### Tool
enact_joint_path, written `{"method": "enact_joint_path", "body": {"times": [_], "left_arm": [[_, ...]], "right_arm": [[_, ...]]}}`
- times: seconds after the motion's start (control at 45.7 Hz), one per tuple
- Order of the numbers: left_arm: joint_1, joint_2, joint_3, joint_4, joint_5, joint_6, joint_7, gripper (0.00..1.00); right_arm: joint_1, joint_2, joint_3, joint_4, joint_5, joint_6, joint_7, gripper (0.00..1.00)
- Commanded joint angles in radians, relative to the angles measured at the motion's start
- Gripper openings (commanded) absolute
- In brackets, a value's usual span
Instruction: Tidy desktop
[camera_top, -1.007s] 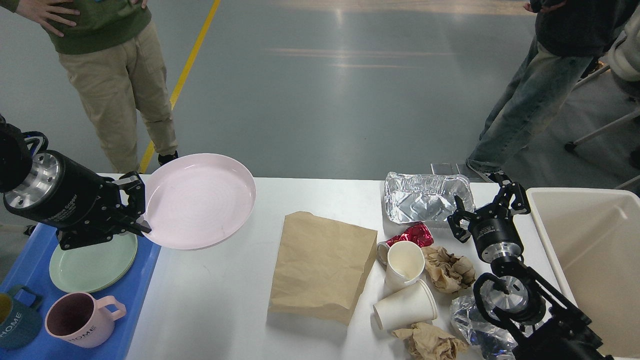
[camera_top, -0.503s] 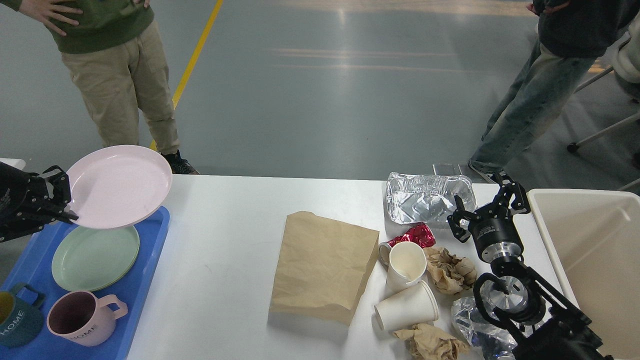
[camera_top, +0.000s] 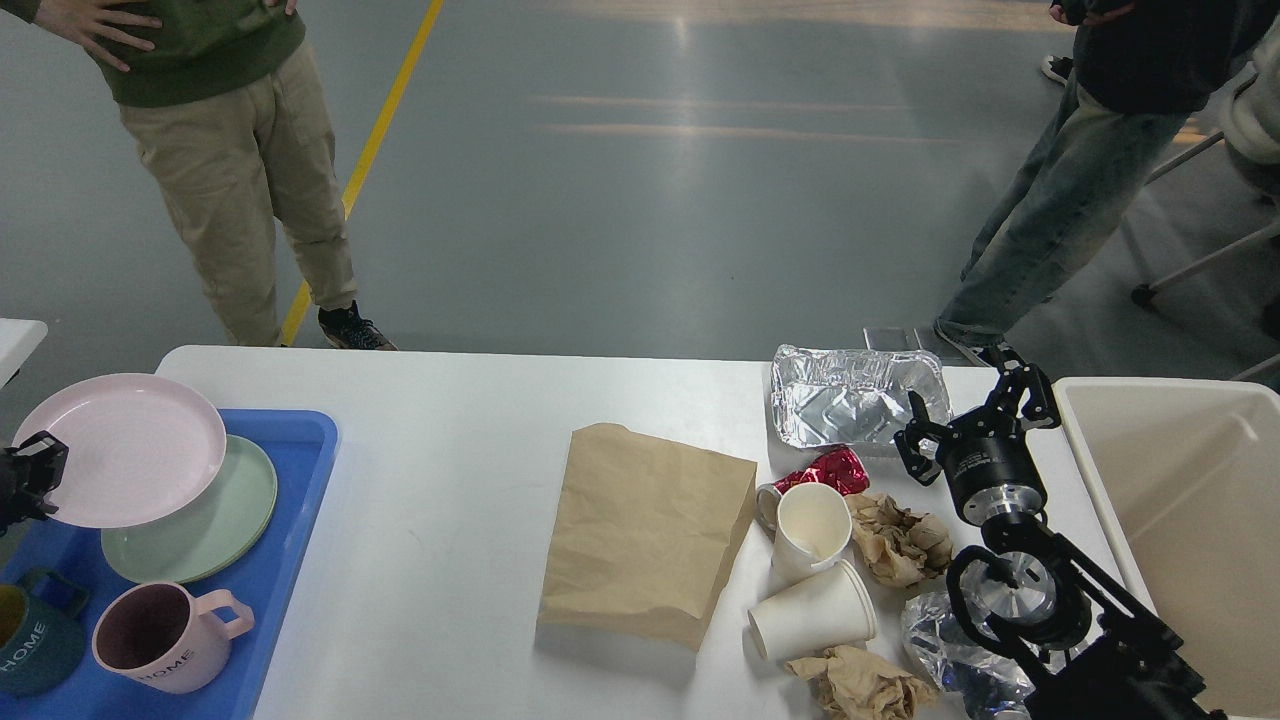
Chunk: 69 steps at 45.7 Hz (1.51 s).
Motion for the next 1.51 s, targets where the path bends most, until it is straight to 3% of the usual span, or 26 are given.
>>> {"method": "enact_joint_path", "body": {"times": [0.0,0.219,0.394,1.138,1.203,1.269,1.313,1.488], "left_arm": [[0.032,-0.017,-0.049,0.003,0.056,0.046,0.004,0.0],[0.043,-0.018,-0.086,0.001,0.056,0.042,0.002,0.0],[0.075,-0.018,-0.133,-0.042,0.056,-0.012,-0.002,0.0],[0.1,-0.007,-0.193,-0.066,0.052,-0.001,-0.005,0.03],[0.1,-0.007,-0.196,-0.066,0.053,0.002,-0.005,0.1],[0.1,-0.007,-0.196,-0.066,0.053,0.01,-0.007,0.34],[0.1,-0.007,-0.198,-0.066,0.056,0.019,-0.005,0.45],[0.095,-0.006,-0.202,-0.068,0.059,0.019,-0.004,0.72]], "right_arm": [[0.001,0.0,0.0,0.0,0.0,0.0,0.0,1.0],[0.001,0.0,0.0,0.0,0.0,0.0,0.0,1.0],[0.001,0.0,0.0,0.0,0.0,0.0,0.0,1.0],[0.001,0.0,0.0,0.0,0.0,0.0,0.0,1.0],[0.001,0.0,0.0,-0.002,0.0,0.0,0.0,1.0],[0.001,0.0,0.0,0.0,0.0,0.0,0.0,1.0],[0.001,0.0,0.0,0.0,0.0,0.0,0.0,1.0],[0.001,0.0,0.0,0.0,0.0,0.0,0.0,1.0]]}}
